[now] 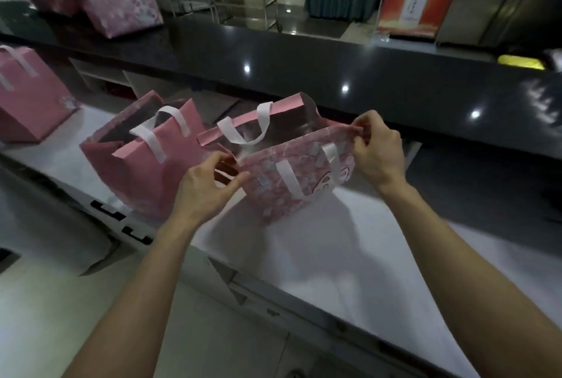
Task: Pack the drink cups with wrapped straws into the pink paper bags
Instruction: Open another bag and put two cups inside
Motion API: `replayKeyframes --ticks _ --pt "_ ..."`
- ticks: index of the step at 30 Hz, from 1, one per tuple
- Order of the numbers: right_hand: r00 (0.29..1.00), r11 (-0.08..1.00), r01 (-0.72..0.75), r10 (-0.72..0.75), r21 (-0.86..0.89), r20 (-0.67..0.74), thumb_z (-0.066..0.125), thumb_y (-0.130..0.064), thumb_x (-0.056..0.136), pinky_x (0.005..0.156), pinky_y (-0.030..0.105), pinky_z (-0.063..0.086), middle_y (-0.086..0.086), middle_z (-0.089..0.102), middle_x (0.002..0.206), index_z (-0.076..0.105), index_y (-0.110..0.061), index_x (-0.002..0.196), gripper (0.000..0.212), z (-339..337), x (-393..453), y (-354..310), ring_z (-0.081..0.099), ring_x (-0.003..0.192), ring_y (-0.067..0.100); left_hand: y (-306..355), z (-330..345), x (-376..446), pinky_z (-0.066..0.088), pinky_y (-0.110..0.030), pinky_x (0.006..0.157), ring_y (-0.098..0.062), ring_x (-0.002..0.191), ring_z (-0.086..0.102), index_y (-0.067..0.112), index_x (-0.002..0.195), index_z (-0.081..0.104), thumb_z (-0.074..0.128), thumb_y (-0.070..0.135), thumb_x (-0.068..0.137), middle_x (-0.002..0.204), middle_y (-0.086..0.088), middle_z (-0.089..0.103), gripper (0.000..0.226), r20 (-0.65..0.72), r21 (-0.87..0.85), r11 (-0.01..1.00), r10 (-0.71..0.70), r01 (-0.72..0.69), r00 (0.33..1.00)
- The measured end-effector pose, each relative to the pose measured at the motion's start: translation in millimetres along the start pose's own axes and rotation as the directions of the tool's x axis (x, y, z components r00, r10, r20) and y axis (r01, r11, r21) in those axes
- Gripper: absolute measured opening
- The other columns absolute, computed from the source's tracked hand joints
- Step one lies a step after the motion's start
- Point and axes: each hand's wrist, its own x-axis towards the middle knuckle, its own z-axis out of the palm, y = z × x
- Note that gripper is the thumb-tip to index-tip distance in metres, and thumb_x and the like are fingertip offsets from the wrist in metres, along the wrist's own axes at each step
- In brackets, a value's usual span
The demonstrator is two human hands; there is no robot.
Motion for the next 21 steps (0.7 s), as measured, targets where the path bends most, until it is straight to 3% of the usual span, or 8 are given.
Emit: replayKeyframes --ticks 3,6,9,13,21 --pt "0.989 0.997 -0.062 0.057 -0.037 -0.133 0.063 -0.006 0.1 0.063 0.003 0.046 -0.016 0.066 0.083 0.063 -0.027 0.105 0.021 -62 -30 41 0.064 0.074 -0.004 34 40 16 0.061 -0.027 0.076 0.008 0.085 0.074 0.038 0.116 0.069 0.084 0.061 0.088 0.096 0.023 0.077 0.039 0.1 -0.022 0.996 0.089 -0.088 0.991" --pt "0.96 0.987 -0.152 0.134 -0.057 -0.247 0.061 -0.001 0.098 0.063 0.0 0.041 -0.011 0.068 0.083 0.065 -0.022 0.104 0.023 -122 -61 80 0.065 0.072 0.01 82 87 20 0.059 -0.027 0.077 0.003 0.086 0.075 0.038 0.113 0.07 0.086 0.057 0.086 0.095 0.021 0.077 0.036 0.206 -0.051 0.982 0.189 -0.183 0.96" --pt "0.92 0.969 -0.232 0.192 -0.08 -0.342 0.06 0.0 0.098 0.065 0.005 0.046 -0.011 0.07 0.084 0.065 -0.024 0.105 0.025 -180 -91 117 0.069 0.075 0.012 133 133 18 0.063 -0.03 0.081 0.001 0.084 0.074 0.038 0.112 0.071 0.088 0.055 0.085 0.093 0.019 0.076 0.036 0.296 -0.083 0.967 0.255 -0.242 0.921" --pt "0.873 0.95 -0.303 0.243 -0.08 -0.422 0.064 -0.001 0.1 0.07 0.03 0.06 -0.009 0.072 0.085 0.065 -0.02 0.106 0.02 -252 -132 169 0.073 0.078 0.014 199 195 1 0.066 -0.032 0.083 0.0 0.087 0.074 0.04 0.116 0.069 0.089 0.048 0.088 0.097 0.018 0.076 0.035 0.387 -0.093 0.952 0.305 -0.292 0.87" --pt "0.808 0.914 -0.401 0.32 -0.064 -0.494 0.066 -0.013 0.105 0.069 0.039 0.061 -0.009 0.073 0.084 0.067 -0.02 0.106 0.006 -374 -207 261 0.073 0.075 0.019 314 298 -65 0.06 -0.021 0.077 0.008 0.089 0.071 0.043 0.121 0.066 0.088 0.048 0.089 0.1 0.02 0.075 0.04 0.457 -0.133 0.929 0.367 -0.346 0.81"
